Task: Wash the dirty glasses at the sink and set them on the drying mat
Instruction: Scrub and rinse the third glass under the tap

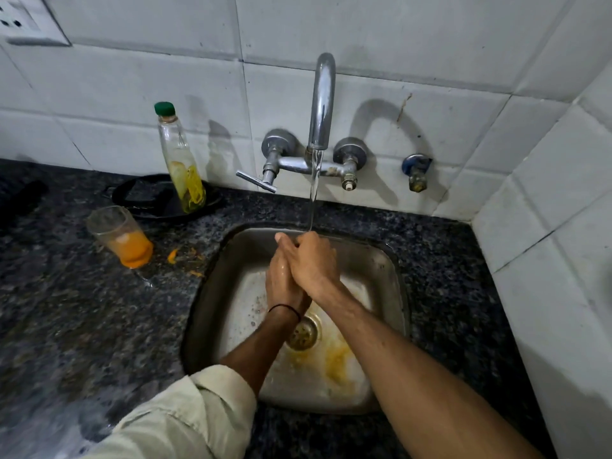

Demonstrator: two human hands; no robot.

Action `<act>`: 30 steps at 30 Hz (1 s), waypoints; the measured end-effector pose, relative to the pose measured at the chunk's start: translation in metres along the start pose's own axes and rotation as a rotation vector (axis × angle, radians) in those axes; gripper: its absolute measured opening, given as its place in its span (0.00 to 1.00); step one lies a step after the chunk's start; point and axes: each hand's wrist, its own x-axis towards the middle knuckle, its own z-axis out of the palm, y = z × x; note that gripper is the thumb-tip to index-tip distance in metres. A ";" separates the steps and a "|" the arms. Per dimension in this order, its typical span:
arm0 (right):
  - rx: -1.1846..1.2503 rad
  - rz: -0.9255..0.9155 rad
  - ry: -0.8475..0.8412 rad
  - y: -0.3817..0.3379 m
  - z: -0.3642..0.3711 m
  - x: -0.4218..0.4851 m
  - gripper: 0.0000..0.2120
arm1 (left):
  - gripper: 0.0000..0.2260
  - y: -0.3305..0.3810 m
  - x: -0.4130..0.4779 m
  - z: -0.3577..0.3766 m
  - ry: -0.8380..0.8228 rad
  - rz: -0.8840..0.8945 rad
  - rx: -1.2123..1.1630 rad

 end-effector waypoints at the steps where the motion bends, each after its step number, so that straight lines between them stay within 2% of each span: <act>1: -0.052 -0.043 0.003 0.001 -0.002 0.003 0.24 | 0.07 -0.002 0.000 0.000 -0.020 0.009 -0.087; 3: -0.128 -0.166 -0.028 0.005 -0.016 0.007 0.24 | 0.13 -0.004 0.005 -0.009 -0.162 0.009 -0.222; 5: -0.084 -0.291 -0.183 0.008 -0.036 0.013 0.24 | 0.21 -0.009 0.016 -0.021 -0.379 -0.073 -0.356; 7: -0.032 -0.338 -0.282 0.008 -0.049 0.014 0.21 | 0.22 -0.013 0.027 -0.032 -0.583 -0.155 -0.491; 8: -0.029 -0.334 -0.259 0.008 -0.049 0.015 0.20 | 0.20 -0.012 0.032 -0.033 -0.607 -0.143 -0.475; 10: -0.034 -0.265 -0.126 0.006 -0.041 0.014 0.20 | 0.12 -0.001 0.040 -0.029 -0.519 -0.035 -0.251; 12: -0.076 -0.201 0.051 0.002 -0.026 0.012 0.20 | 0.05 0.013 0.041 -0.018 -0.287 0.114 0.096; 13: -0.066 -0.188 0.109 -0.001 -0.019 0.009 0.18 | 0.05 0.015 0.040 -0.013 -0.166 0.147 0.185; 15: -0.012 -0.191 0.112 -0.002 -0.011 0.005 0.13 | 0.05 0.009 0.041 -0.008 -0.064 0.125 0.110; 17: 0.003 -0.298 -0.013 0.005 -0.017 0.000 0.07 | 0.03 -0.002 0.045 -0.014 -0.115 0.087 -0.092; 18: -0.028 -0.398 -0.100 0.015 -0.025 -0.002 0.05 | 0.08 -0.006 0.047 -0.020 -0.163 0.095 -0.160; 19: -0.112 -0.518 -0.175 0.025 -0.036 -0.002 0.09 | 0.15 -0.009 0.049 -0.027 -0.226 0.120 -0.203; 21: -0.493 -0.727 -0.285 0.041 -0.060 0.010 0.23 | 0.24 -0.013 0.053 -0.035 -0.340 0.167 -0.184; 22: -0.670 -0.775 -0.340 0.044 -0.067 0.017 0.26 | 0.28 -0.013 0.053 -0.035 -0.378 0.188 -0.147; 24: -0.775 -0.720 -0.424 0.043 -0.067 0.028 0.26 | 0.30 -0.014 0.050 -0.028 -0.383 0.200 -0.121; 26: -0.629 -0.574 -0.406 0.031 -0.059 0.028 0.20 | 0.28 -0.012 0.045 -0.020 -0.332 0.179 -0.156; 28: -0.496 -0.442 -0.294 0.019 -0.046 0.019 0.13 | 0.23 -0.012 0.042 -0.016 -0.280 0.166 -0.216; 30: -0.410 -0.285 -0.153 0.013 -0.028 0.007 0.13 | 0.19 -0.014 0.042 -0.018 -0.276 0.139 -0.276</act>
